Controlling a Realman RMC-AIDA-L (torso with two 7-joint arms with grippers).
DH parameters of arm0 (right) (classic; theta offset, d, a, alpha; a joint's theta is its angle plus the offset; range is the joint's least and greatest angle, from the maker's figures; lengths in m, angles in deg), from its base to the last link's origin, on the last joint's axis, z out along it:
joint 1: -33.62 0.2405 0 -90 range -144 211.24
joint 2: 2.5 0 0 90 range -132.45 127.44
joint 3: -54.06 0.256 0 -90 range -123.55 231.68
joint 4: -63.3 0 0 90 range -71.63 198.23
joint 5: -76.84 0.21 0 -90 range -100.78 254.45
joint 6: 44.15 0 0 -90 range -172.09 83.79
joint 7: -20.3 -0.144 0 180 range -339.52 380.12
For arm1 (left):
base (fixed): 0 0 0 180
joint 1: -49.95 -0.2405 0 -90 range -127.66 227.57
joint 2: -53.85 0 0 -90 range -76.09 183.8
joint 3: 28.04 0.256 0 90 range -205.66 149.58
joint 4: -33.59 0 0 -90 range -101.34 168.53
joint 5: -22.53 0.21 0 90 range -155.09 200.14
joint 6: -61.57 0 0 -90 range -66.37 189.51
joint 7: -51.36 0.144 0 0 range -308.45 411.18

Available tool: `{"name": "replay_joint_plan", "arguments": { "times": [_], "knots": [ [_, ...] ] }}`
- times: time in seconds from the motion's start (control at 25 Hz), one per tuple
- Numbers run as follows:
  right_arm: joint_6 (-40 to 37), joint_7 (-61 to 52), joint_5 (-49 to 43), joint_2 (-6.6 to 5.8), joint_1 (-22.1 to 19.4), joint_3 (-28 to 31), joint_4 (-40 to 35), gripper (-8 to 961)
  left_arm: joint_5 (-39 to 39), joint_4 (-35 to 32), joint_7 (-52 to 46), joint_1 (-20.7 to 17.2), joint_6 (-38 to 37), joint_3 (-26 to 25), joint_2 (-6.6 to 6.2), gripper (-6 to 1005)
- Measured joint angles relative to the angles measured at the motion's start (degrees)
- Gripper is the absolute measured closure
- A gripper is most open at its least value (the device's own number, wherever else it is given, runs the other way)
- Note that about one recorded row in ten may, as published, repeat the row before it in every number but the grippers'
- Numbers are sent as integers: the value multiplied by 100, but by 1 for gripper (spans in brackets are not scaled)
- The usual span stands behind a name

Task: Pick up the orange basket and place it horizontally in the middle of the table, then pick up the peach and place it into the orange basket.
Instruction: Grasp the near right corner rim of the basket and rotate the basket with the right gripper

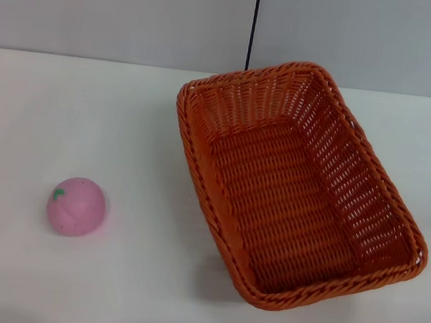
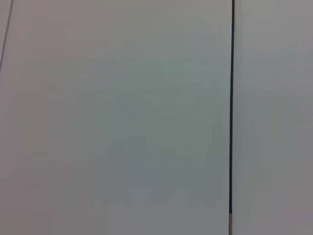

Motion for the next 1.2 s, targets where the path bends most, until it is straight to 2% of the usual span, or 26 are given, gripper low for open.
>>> {"name": "replay_joint_plan", "arguments": {
  "times": [0.48,0.68,0.72,0.8,0.88,0.92,0.96,1.08,1.12,1.16,1.2],
  "knots": [
    [59,-39,-136,1,9,1,17,236,-25,4,6,-4,-21,-3,-4,172],
    [37,-490,-942,-69,-130,-1,-325,237,-33,22,-8,24,-83,-31,-5,173],
    [48,-910,-1507,-89,-297,0,-780,237,-34,24,-11,35,-107,-31,-5,173],
    [82,-1162,-1773,-91,-369,-1,-994,237,-34,28,-16,71,-162,-23,-5,173],
    [248,-1922,-2403,-97,-566,0,-1680,237,-36,33,-27,114,-234,-10,-5,173],
    [515,-3022,-3110,-87,-773,29,-2574,238,-34,38,-30,145,-305,-5,-5,173],
    [515,-3022,-3110,-87,-773,29,-2574,238,-34,38,-30,145,-305,-5,-5,174],
    [836,-4873,-4389,-61,-945,212,-4021,239,-23,44,-32,204,-477,0,-5,174],
    [858,-6045,-5254,-80,-907,458,-4823,240,-18,41,-32,226,-560,0,-6,174],
    [858,-6045,-5254,-80,-907,458,-4823,240,-18,41,-32,226,-560,0,-6,174],
    [760,-7376,-6215,-158,-725,738,-5548,241,-9,27,-33,239,-624,0,-5,174]
  ]
}}
